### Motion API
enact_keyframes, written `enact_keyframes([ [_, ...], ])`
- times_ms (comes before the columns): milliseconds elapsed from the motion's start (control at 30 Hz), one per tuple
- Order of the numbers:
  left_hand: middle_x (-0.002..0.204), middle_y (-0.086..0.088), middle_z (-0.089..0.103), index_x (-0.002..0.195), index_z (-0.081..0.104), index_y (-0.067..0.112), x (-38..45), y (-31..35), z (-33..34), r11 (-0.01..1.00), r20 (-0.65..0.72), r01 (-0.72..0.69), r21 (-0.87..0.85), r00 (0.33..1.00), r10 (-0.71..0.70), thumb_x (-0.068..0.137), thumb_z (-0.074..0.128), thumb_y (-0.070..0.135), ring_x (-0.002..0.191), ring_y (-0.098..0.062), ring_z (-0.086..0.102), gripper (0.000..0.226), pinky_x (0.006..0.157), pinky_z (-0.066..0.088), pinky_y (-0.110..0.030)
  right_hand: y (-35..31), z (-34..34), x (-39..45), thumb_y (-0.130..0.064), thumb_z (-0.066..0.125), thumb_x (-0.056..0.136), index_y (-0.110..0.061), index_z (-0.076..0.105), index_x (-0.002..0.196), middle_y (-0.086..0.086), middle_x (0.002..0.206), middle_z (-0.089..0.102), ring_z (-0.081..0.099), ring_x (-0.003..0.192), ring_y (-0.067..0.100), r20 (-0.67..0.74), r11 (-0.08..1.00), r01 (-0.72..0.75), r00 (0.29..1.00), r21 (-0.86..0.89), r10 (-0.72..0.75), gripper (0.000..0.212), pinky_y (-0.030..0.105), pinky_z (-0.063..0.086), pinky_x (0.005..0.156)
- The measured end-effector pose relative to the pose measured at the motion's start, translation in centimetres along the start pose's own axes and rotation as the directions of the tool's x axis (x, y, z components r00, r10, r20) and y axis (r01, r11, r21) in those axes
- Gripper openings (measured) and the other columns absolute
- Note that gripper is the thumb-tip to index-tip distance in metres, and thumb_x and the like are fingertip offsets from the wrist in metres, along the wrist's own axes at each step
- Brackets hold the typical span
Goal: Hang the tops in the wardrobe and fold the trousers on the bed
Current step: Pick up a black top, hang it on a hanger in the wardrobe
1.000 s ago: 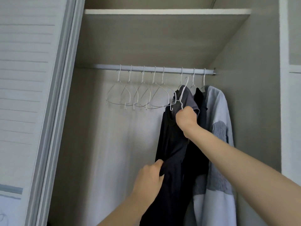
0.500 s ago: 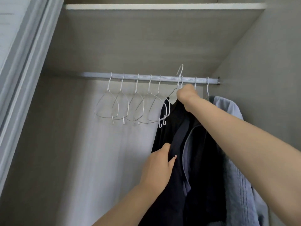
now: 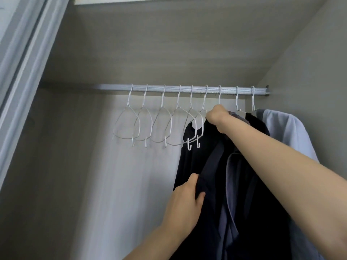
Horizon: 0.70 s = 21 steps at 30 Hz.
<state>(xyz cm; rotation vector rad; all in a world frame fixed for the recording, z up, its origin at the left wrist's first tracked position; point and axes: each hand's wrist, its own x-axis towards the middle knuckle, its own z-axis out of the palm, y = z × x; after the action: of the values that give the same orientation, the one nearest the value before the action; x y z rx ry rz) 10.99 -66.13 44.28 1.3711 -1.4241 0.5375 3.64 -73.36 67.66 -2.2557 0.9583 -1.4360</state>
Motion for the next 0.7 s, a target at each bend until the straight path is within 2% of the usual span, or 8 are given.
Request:
enact_keyframes([
  [67, 0.088, 0.008, 0.066, 0.109, 0.048, 0.027, -0.7, -0.2, -0.1, 1.0, -0.007, 0.015, -0.001, 1.0, -0.015, 0.097, 0.055, 0.025, 0.077, -0.01, 0.062, 0.015, 0.074, 0.053, -0.035, 0.2, -0.1, -0.4, -0.012, 0.042, 0.096, -0.004, 0.043, 0.092, 0.007, 0.079, 0.043, 0.044, 0.081, 0.025, -0.004, 0.996, 0.0, 1.0, 0.091, 0.0, 0.009, 0.028, 0.037, 0.069],
  [100, 0.089, 0.006, 0.067, 0.113, 0.048, 0.025, -1.3, -0.4, -0.2, 0.999, -0.005, 0.04, 0.007, 0.999, -0.04, 0.097, 0.055, 0.026, 0.077, -0.011, 0.063, 0.017, 0.074, 0.053, -0.036, 0.5, 0.0, -0.7, -0.012, 0.043, 0.095, -0.004, 0.044, 0.093, 0.007, 0.076, 0.044, 0.046, 0.075, 0.023, -0.001, 0.986, -0.002, 1.0, 0.164, 0.002, 0.008, 0.026, 0.037, 0.064],
  [200, 0.096, 0.0, 0.069, 0.124, 0.048, 0.02, -2.9, -0.2, -0.8, 0.994, 0.012, 0.11, 0.001, 0.994, -0.11, 0.098, 0.054, 0.028, 0.082, -0.016, 0.066, 0.028, 0.078, 0.055, -0.038, 1.5, 0.0, -2.1, -0.006, 0.045, 0.089, -0.008, 0.045, 0.07, 0.007, 0.063, 0.042, 0.042, 0.051, 0.019, 0.008, 0.926, -0.007, 1.0, 0.378, 0.005, 0.019, 0.019, 0.033, 0.046],
  [300, 0.1, -0.001, 0.069, 0.122, 0.051, 0.018, -4.9, 0.8, -2.2, 0.99, 0.033, 0.142, -0.006, 0.989, -0.141, 0.098, 0.054, 0.024, 0.085, -0.018, 0.066, 0.025, 0.08, 0.054, -0.038, 3.0, 1.0, -4.9, -0.021, 0.046, 0.087, -0.015, 0.043, 0.062, 0.005, 0.061, 0.044, 0.043, 0.053, 0.021, -0.017, 0.92, 0.061, 0.998, 0.386, -0.059, 0.026, 0.024, 0.036, 0.052],
  [400, 0.096, 0.001, 0.068, 0.118, 0.052, 0.017, -7.2, 2.0, -3.8, 0.983, 0.044, 0.18, 0.028, 0.982, -0.181, 0.098, 0.054, 0.022, 0.08, -0.016, 0.064, 0.02, 0.077, 0.054, -0.037, 4.4, 1.5, -9.6, -0.029, 0.041, 0.093, -0.014, 0.057, 0.087, 0.004, 0.081, 0.059, 0.054, 0.075, 0.023, -0.071, 0.944, 0.146, 0.989, 0.295, -0.131, 0.022, 0.027, 0.041, 0.063],
  [500, 0.092, 0.0, 0.067, 0.114, 0.052, 0.017, -9.4, 3.0, -5.5, 0.973, 0.054, 0.224, 0.055, 0.973, -0.227, 0.098, 0.052, 0.019, 0.077, -0.017, 0.064, 0.016, 0.074, 0.054, -0.038, 5.0, 1.5, -15.0, -0.024, 0.044, 0.097, -0.012, 0.052, 0.12, -0.001, 0.097, 0.06, 0.055, 0.089, 0.016, -0.093, 0.944, 0.203, 0.978, 0.262, -0.184, 0.027, 0.025, 0.038, 0.066],
  [633, 0.085, 0.006, 0.065, 0.112, 0.052, 0.021, -14.2, 4.5, -8.0, 0.956, 0.057, 0.289, 0.051, 0.955, -0.291, 0.097, 0.052, 0.017, 0.071, -0.012, 0.063, 0.015, 0.065, 0.053, -0.028, 6.2, 2.0, -23.1, -0.015, 0.047, 0.096, -0.011, 0.049, 0.125, 0.0, 0.106, 0.057, 0.055, 0.092, 0.014, -0.043, 0.932, 0.207, 0.978, 0.298, -0.204, 0.029, 0.018, 0.042, 0.071],
  [700, 0.08, 0.009, 0.064, 0.107, 0.05, 0.023, -17.2, 4.8, -9.1, 0.937, 0.066, 0.345, 0.059, 0.935, -0.348, 0.097, 0.052, 0.016, 0.067, -0.01, 0.063, 0.012, 0.059, 0.049, -0.022, 6.7, 2.7, -27.4, -0.013, 0.049, 0.096, -0.012, 0.048, 0.127, -0.001, 0.114, 0.055, 0.055, 0.099, 0.012, 0.012, 0.938, 0.212, 0.974, 0.274, -0.224, 0.031, 0.02, 0.043, 0.083],
])
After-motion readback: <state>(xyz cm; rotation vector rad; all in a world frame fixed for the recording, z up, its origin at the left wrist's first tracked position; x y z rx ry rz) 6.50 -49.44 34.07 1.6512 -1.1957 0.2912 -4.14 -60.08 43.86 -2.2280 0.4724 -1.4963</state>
